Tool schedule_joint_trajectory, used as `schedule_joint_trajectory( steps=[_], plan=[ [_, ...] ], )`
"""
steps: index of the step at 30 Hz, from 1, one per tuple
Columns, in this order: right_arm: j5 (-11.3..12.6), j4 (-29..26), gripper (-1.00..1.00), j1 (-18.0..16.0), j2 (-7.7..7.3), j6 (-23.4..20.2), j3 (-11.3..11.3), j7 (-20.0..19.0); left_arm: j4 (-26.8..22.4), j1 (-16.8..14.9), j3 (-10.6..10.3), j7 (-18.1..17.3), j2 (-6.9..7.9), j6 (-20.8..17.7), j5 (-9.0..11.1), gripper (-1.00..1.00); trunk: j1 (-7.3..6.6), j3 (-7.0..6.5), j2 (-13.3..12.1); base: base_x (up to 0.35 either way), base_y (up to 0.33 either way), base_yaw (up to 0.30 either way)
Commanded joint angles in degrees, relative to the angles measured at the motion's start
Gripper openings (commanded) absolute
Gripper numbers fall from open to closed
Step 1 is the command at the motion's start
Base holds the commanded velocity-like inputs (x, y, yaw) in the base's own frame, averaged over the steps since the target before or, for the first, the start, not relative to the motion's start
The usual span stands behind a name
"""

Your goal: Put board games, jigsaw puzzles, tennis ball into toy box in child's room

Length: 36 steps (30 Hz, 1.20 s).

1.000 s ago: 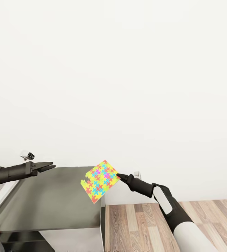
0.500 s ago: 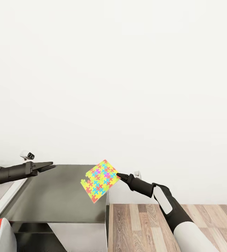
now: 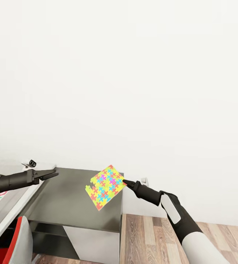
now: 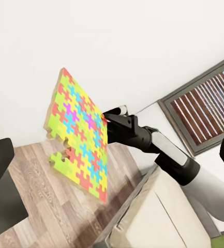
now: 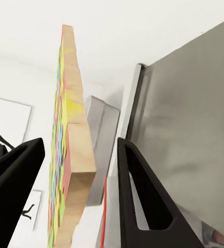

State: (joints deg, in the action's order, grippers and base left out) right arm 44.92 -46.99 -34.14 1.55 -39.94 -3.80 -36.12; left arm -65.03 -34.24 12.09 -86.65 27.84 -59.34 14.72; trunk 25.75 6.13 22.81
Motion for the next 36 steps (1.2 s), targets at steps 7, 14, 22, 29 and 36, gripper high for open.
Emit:
schedule_joint_trajectory(
  steps=[7, 14, 22, 29, 36],
  plan=[
    [0.2, -0.4, -1.0, -0.1, -0.03, -0.3, 0.0, 0.0, 0.0, 0.0, -0.1, -0.2, -0.02, -0.6, 0.0, 1.0, 0.03, 0.12, 0.1, 0.0, 0.0, 0.004],
    [0.1, -0.4, -1.0, -0.1, 0.03, 0.1, 0.0, 0.0, -0.1, 0.0, -0.1, -0.2, -0.04, -0.6, 0.0, 1.0, 0.03, 0.07, 0.1, 0.0, 0.0, 0.098],
    [0.0, -0.4, -1.0, -0.1, 0.03, 0.2, 0.0, 0.0, -0.1, 0.0, -0.2, -0.2, -0.05, -0.6, 0.0, 1.0, 0.03, -0.09, 0.1, 0.0, 0.0, 0.269],
    [-0.2, -0.4, -1.0, -0.1, 0.05, 1.1, 0.0, 0.0, -0.1, 0.0, -0.3, -0.2, -0.07, -0.6, 0.0, 1.0, 0.03, -0.13, 0.1, 0.0, 0.0, 0.284],
    [0.0, -0.4, -1.0, -0.1, 0.02, 1.3, 0.0, -0.2, -0.1, 0.0, -0.4, -0.2, -0.07, -0.6, 0.0, 1.0, 0.03, -0.13, 0.1, 0.0, 0.0, 0.158]
  ],
)
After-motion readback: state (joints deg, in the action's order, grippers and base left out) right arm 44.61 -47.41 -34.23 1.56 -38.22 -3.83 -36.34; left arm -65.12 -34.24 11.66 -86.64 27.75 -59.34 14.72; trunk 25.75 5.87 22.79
